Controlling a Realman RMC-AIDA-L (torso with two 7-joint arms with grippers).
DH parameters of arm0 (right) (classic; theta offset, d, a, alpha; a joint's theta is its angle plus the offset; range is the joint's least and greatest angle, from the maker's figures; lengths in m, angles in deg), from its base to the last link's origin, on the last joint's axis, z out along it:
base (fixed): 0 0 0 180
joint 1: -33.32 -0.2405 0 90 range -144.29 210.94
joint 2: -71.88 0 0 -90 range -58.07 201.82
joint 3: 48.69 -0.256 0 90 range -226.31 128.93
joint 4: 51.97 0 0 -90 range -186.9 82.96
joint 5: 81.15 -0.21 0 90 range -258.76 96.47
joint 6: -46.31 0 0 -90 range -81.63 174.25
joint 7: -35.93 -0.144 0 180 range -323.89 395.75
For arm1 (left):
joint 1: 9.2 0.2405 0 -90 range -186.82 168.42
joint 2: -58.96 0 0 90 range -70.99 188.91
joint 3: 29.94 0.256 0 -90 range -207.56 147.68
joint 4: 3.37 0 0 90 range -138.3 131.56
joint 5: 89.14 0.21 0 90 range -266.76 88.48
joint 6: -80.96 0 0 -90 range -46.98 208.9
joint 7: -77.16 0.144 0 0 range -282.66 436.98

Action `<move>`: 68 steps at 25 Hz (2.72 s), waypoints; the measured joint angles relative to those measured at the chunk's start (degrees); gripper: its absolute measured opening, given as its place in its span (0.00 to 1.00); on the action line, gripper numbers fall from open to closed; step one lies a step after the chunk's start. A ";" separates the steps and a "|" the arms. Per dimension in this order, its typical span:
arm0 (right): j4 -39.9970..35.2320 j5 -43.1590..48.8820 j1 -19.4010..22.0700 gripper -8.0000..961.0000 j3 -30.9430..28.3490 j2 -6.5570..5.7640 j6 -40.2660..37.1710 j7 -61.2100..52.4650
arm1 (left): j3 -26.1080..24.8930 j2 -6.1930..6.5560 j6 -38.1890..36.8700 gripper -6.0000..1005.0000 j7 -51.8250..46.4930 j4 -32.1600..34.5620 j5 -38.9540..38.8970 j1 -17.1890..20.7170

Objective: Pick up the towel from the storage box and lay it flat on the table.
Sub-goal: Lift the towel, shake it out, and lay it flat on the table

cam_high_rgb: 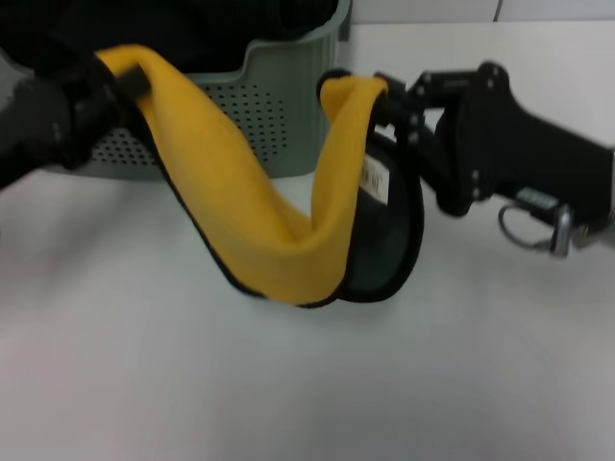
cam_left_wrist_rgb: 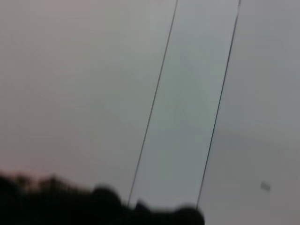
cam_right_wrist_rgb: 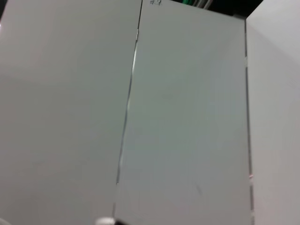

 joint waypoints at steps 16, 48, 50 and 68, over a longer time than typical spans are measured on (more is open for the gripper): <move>-24.55 37.41 1.15 0.05 -41.38 2.93 4.80 -19.43 | -5.50 3.05 -1.19 0.54 -5.61 3.75 7.08 6.86; -48.67 44.65 1.91 0.05 -32.07 4.84 37.58 -20.24 | -21.31 -4.88 -13.65 0.56 30.95 -7.43 10.66 5.51; -49.30 45.24 1.48 0.05 -30.96 4.84 39.33 -20.22 | -21.35 -4.83 -14.51 0.56 35.30 -11.34 6.54 6.57; -34.99 49.55 -21.95 0.05 -28.17 4.58 49.95 -36.61 | -17.00 -5.66 -19.44 0.56 99.44 -37.44 -0.19 3.40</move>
